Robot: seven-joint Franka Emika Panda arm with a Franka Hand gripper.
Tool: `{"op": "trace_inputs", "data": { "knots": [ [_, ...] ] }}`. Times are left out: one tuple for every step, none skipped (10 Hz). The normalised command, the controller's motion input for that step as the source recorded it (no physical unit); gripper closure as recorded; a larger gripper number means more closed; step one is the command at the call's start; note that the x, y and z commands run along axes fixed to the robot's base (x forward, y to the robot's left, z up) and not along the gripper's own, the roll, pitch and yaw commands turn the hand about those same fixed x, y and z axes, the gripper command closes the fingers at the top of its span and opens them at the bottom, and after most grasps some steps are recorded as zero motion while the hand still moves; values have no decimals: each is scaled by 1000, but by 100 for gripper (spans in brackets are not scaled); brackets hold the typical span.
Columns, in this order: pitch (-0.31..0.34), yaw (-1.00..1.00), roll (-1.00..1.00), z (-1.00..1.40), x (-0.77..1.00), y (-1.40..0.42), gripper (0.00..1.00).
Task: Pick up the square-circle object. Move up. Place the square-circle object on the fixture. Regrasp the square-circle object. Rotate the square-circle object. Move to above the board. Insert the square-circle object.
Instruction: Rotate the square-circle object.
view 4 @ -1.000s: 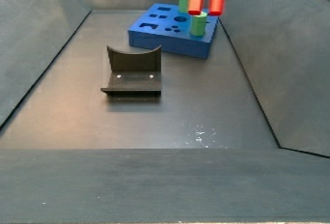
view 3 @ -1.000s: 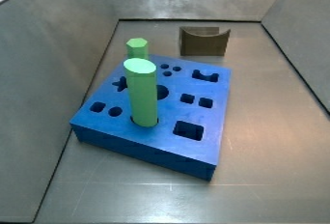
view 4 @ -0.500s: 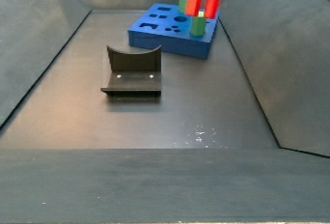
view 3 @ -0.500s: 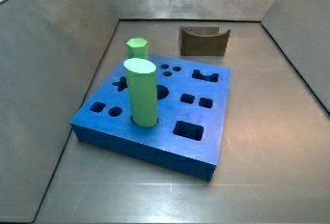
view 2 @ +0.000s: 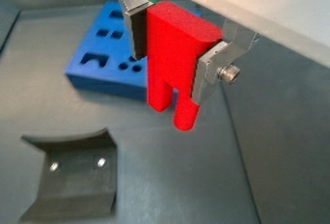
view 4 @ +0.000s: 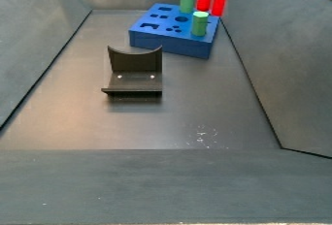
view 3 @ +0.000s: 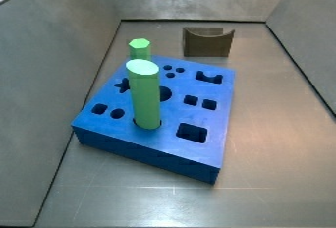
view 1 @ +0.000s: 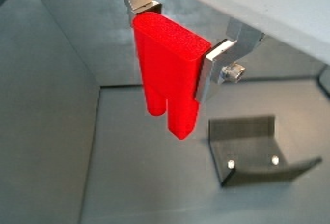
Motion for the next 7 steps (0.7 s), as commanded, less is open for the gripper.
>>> {"op": "trace_inputs", "data": {
  "knots": [
    [141,-132,-223,7,34,12,100],
    [15,-1000,-28,0,-96,41,100],
    [10,-1000,-25,15,-101,43,100],
    [9,-1000,-26,18,-92,34,100],
    [9,-1000,-28,24,-77,21,100],
    [9,-1000,-31,23,-55,16,100],
    [10,-1000,-35,15,-39,13,100]
  ]
}}
